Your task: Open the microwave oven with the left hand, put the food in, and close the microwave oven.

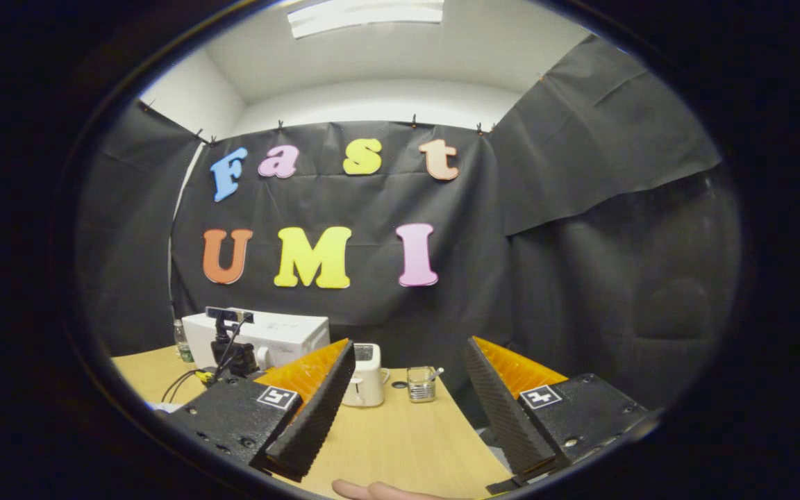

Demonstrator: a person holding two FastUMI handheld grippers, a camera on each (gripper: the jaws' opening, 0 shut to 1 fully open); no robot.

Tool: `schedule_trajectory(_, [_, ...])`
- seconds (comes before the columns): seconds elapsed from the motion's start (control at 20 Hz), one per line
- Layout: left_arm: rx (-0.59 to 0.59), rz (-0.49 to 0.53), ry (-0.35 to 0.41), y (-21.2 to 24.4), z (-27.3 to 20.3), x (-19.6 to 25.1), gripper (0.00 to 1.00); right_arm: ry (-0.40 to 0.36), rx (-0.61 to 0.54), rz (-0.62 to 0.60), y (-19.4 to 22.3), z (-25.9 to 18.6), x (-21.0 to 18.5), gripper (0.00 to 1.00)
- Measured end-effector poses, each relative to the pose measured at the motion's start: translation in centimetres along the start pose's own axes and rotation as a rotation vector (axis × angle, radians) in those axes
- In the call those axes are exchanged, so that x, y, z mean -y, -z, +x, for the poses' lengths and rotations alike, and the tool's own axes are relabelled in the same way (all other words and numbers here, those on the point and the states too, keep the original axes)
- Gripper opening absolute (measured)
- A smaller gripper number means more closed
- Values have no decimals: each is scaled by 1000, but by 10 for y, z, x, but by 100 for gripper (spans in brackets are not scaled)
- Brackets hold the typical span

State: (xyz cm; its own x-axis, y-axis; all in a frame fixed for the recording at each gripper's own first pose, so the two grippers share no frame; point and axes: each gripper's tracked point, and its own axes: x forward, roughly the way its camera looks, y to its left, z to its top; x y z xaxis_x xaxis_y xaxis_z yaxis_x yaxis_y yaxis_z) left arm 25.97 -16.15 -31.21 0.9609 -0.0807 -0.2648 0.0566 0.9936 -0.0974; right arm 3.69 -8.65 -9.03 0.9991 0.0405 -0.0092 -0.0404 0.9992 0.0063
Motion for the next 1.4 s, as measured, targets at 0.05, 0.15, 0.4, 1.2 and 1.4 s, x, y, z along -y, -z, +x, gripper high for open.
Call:
schedule_trajectory(0.05, [-25,3,9,4,2,1,36,7,2,-4,0,-2,3,100])
schedule_trajectory(0.15, [-46,-22,14,7,-2,1,39,11,-1,-12,1,-4,4,100])
schedule_trajectory(0.4, [-72,5,7,13,-5,-1,12,4,-3,-15,0,-13,2,100])
schedule_trajectory(1.2, [-39,46,99,20,-106,-26,7,-58,-7,-10,-13,-40,-49,100])
schedule_trajectory(1.4, [-27,49,132,22,-136,-42,8,-74,16,-42,-17,-54,-69,100])
